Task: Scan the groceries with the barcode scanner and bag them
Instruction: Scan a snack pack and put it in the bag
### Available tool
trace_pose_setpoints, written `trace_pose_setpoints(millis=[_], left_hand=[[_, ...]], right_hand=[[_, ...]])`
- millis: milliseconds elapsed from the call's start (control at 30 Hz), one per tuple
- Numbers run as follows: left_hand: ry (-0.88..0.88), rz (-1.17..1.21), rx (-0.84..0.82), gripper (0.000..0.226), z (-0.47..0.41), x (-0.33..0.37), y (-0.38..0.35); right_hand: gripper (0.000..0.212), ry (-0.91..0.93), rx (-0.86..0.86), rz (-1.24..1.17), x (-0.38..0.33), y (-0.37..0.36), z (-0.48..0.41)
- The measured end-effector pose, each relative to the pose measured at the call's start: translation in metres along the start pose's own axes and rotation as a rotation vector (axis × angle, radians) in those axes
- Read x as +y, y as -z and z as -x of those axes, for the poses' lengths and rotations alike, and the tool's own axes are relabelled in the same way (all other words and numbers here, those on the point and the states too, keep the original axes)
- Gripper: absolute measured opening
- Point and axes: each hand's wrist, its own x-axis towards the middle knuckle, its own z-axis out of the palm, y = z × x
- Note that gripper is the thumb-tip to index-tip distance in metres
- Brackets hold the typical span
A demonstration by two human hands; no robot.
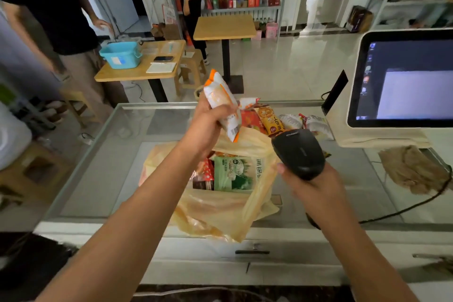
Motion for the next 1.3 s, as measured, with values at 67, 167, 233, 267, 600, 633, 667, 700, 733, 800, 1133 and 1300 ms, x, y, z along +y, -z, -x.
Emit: trace_pose_setpoints(millis=[67, 167, 233, 267, 600, 633, 667, 700, 733, 800, 1133, 1300], left_hand=[[-0.011, -0.182, -0.041, 0.062, 0.018, -0.013, 0.024], [0.017, -0.392, -0.106, 0.057, 0.039, -0.032, 0.047], [-0.047, -0.574, -0.221, 0.056, 0.046, -0.045, 0.057], [-0.117, -0.744, -0.295, 0.055, 0.046, -0.054, 0.064], [-0.364, -1.561, -0.607, 0.067, 0.017, -0.067, 0.08], [-0.344, -1.596, -0.6, 0.07, 0.014, -0.065, 0.077], [-0.327, -1.637, -0.572, 0.071, 0.01, -0.063, 0.072], [-0.321, -1.691, -0.525, 0.07, 0.005, -0.062, 0.065], [-0.321, -1.755, -0.473, 0.067, -0.001, -0.06, 0.057], [-0.36, -1.85, -0.409, 0.061, -0.011, -0.06, 0.04], [-0.379, -1.719, -0.483, 0.046, -0.005, -0.082, 0.047], [-0.651, -1.651, -0.053, 0.06, 0.008, -0.051, 0.059]], right_hand=[[0.036, -0.006, -0.021, -0.01, 0.01, -0.017, -0.012], [0.04, -0.082, -0.043, -0.02, 0.021, -0.041, -0.029], [0.034, -0.152, 0.008, -0.103, 0.02, -0.047, -0.037], [0.033, -0.167, 0.063, -0.166, 0.015, -0.045, -0.041], [0.035, -0.068, 0.134, -0.388, -0.042, -0.011, -0.052], [0.035, -0.065, 0.132, -0.386, -0.042, -0.012, -0.051], [0.035, -0.061, 0.131, -0.382, -0.041, -0.013, -0.05], [0.035, -0.055, 0.131, -0.378, -0.041, -0.014, -0.05], [0.036, -0.047, 0.132, -0.375, -0.04, -0.015, -0.05], [0.036, -0.027, 0.135, -0.369, -0.039, -0.017, -0.05], [0.031, -0.023, 0.129, -0.345, -0.04, -0.009, -0.058], [0.024, -0.028, 0.105, -0.321, -0.037, 0.0, -0.066]])
